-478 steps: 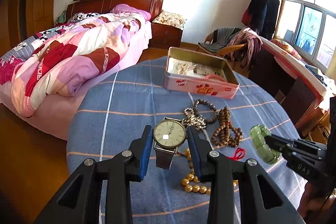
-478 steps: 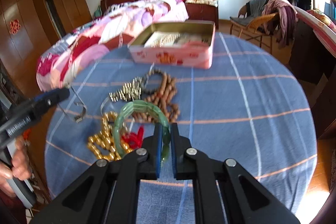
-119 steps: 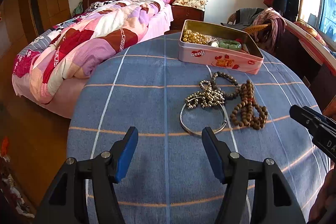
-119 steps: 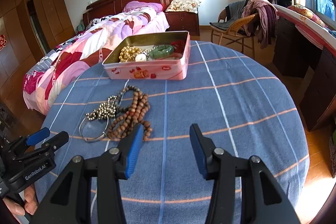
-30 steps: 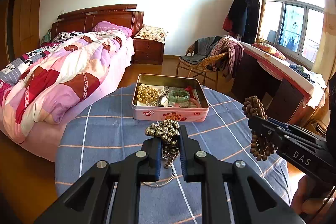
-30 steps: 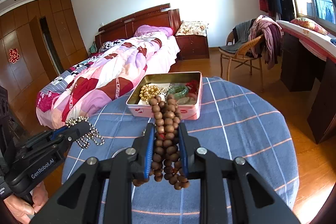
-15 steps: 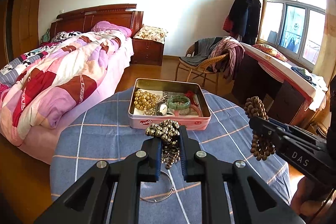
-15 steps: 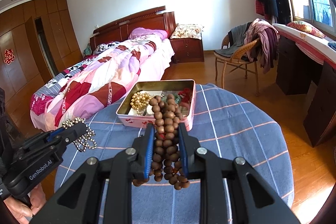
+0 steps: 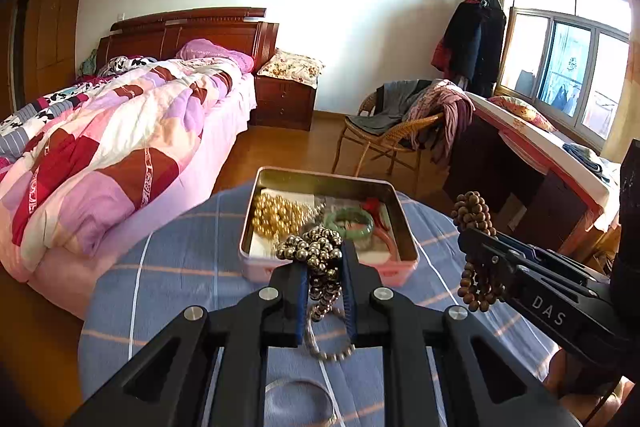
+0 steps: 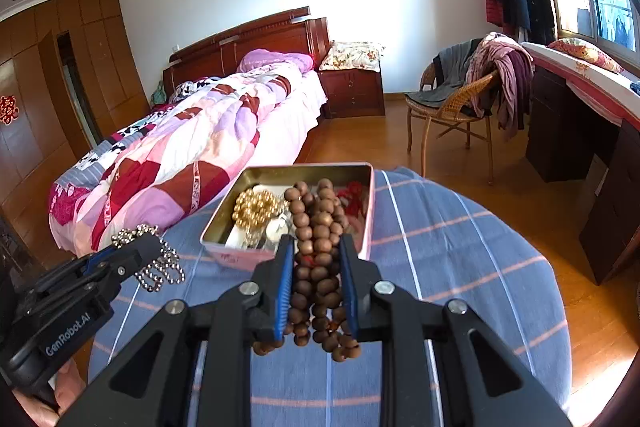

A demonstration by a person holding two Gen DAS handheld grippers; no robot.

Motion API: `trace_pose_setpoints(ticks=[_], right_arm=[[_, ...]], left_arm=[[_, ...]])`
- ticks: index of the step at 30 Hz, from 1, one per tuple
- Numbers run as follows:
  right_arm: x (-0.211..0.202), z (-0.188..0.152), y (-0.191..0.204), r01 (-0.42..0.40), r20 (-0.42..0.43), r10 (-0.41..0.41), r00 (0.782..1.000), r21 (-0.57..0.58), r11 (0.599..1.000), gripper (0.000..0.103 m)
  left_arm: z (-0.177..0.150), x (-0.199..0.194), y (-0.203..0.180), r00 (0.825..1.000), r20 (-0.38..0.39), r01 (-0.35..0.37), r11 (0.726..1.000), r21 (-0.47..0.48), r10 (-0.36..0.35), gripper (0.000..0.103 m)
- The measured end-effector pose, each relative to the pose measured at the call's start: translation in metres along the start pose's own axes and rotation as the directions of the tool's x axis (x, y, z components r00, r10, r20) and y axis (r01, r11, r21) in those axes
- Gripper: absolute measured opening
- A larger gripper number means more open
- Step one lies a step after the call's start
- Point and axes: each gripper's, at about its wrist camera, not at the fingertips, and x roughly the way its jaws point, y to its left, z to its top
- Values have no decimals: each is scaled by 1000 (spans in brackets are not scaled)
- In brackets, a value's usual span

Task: Organize jewelry
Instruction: 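Lift the silver chain and wooden beads and carry them over the pink tin, then lower the silver chain and wooden beads into the tin and open both tools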

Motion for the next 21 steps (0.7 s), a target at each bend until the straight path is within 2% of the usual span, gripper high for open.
trace_pose_setpoints(ticks=[13,21], right_arm=[[52,24,-4,38,1,-38,999,1,999,25],[92,35,-5,89,-8,-89,996,-20,996,25]], left_arm=[[23,49,4,999,32,1,1000,16,-2,14],[34,89,12,1000,27,15,1000,-12,-14,14]])
